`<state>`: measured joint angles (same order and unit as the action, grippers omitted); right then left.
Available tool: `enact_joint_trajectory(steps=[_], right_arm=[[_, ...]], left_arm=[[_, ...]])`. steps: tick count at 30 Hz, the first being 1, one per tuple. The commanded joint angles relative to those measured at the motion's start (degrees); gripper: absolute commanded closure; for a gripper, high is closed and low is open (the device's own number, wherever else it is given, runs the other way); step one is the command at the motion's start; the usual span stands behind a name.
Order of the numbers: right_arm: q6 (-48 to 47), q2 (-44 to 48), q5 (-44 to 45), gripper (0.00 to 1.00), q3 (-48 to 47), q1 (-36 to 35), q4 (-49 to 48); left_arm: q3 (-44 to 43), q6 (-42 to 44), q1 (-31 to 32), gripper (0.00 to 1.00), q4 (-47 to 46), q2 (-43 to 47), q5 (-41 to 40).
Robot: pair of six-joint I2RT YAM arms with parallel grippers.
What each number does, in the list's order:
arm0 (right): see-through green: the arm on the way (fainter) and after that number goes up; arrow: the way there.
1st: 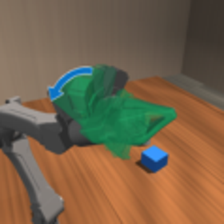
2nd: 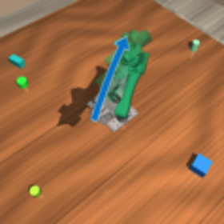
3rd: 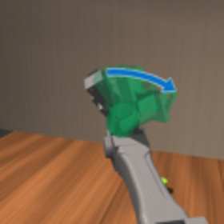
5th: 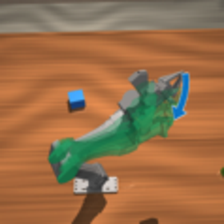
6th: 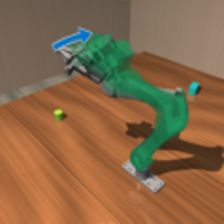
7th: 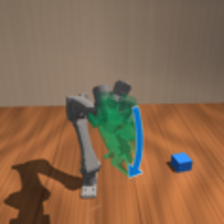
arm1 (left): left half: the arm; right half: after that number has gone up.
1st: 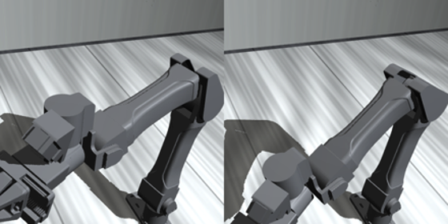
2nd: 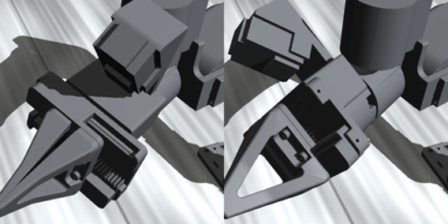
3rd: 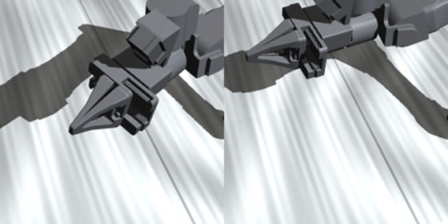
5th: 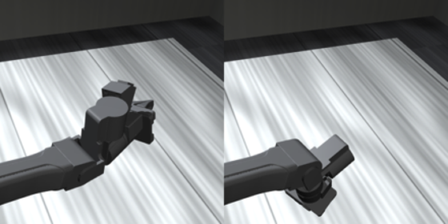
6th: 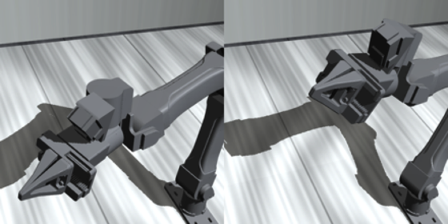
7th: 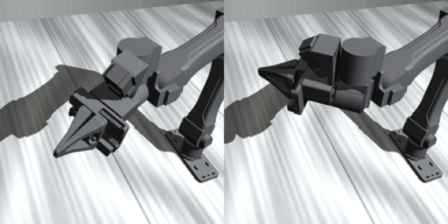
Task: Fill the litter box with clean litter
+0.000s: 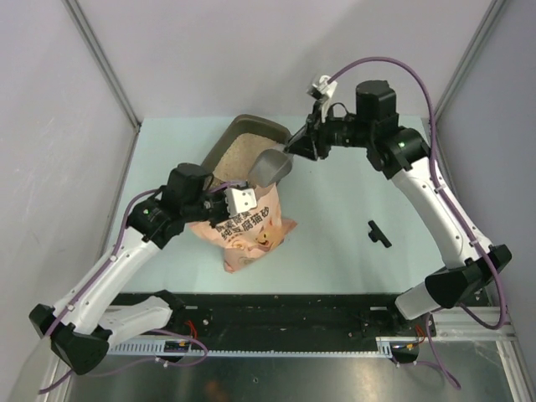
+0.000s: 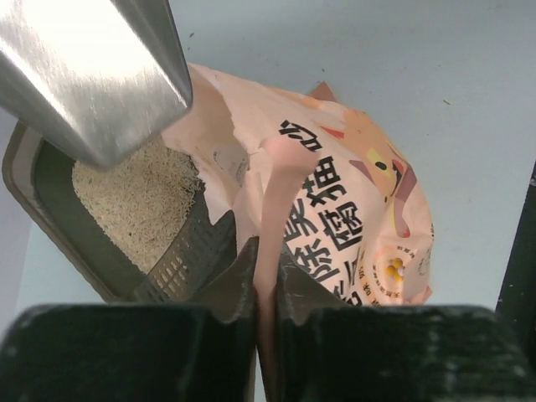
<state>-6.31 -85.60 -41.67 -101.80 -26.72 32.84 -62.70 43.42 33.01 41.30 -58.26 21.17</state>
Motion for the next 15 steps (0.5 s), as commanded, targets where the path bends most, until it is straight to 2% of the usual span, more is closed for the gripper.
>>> enact_joint_trajectory(steps=[1, 2, 8, 15], right_arm=[[-6.78, -3.16, -0.08, 1.0, -4.28, -2.98, 2.22], [-8.27, -3.86, 0.18, 1.0, -4.98, -3.33, 3.53], [-13.02, -7.56, 0.8, 1.0, -9.2, -3.43, 7.41], [-16.89, -6.95, 2.03, 1.0, -8.86, -3.51, 9.7]], left_arm=[[-2.61, -1.05, 0.38, 0.97, -0.34, 2.09, 3.26], [-2.69, -1.14, 0.3, 1.0, -0.43, 2.53, 3.44], [-3.05, -1.85, 0.56, 1.0, -1.83, 3.59, 2.83], [-3.04, -2.72, 4.25, 1.0, -3.94, 3.59, -4.82]])
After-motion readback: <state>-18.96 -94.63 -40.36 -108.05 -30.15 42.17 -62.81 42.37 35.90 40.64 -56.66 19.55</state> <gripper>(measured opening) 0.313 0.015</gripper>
